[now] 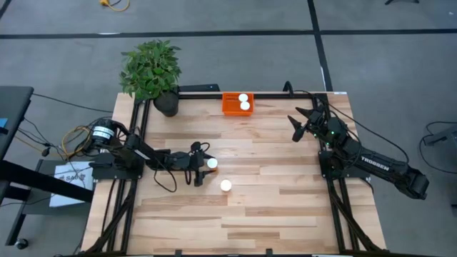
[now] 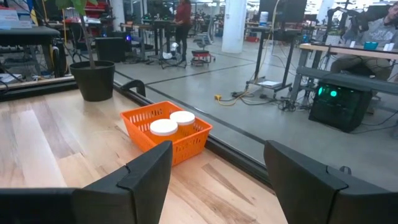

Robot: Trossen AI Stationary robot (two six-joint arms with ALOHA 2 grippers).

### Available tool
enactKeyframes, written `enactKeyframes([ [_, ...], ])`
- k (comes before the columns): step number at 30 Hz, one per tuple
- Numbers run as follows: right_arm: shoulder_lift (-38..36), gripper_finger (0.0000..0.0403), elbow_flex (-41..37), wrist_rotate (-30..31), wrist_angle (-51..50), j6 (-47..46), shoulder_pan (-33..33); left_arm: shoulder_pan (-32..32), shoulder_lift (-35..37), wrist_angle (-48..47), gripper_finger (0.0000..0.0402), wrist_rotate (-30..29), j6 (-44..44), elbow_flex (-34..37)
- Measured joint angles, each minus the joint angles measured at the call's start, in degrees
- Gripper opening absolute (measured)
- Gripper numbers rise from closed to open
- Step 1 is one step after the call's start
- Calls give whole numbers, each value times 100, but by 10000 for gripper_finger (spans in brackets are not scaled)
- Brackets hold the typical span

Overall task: Pick and place pill bottles into a basket
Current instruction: Put the top orange pill bottle into the orange bin

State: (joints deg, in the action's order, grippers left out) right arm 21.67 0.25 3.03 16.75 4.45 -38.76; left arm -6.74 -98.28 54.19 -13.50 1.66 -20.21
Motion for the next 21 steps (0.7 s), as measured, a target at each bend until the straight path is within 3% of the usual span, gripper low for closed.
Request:
enactKeyframes([
  [21, 0, 249, 0, 0, 0, 0, 0, 2, 0, 74, 263, -192, 88, 0],
])
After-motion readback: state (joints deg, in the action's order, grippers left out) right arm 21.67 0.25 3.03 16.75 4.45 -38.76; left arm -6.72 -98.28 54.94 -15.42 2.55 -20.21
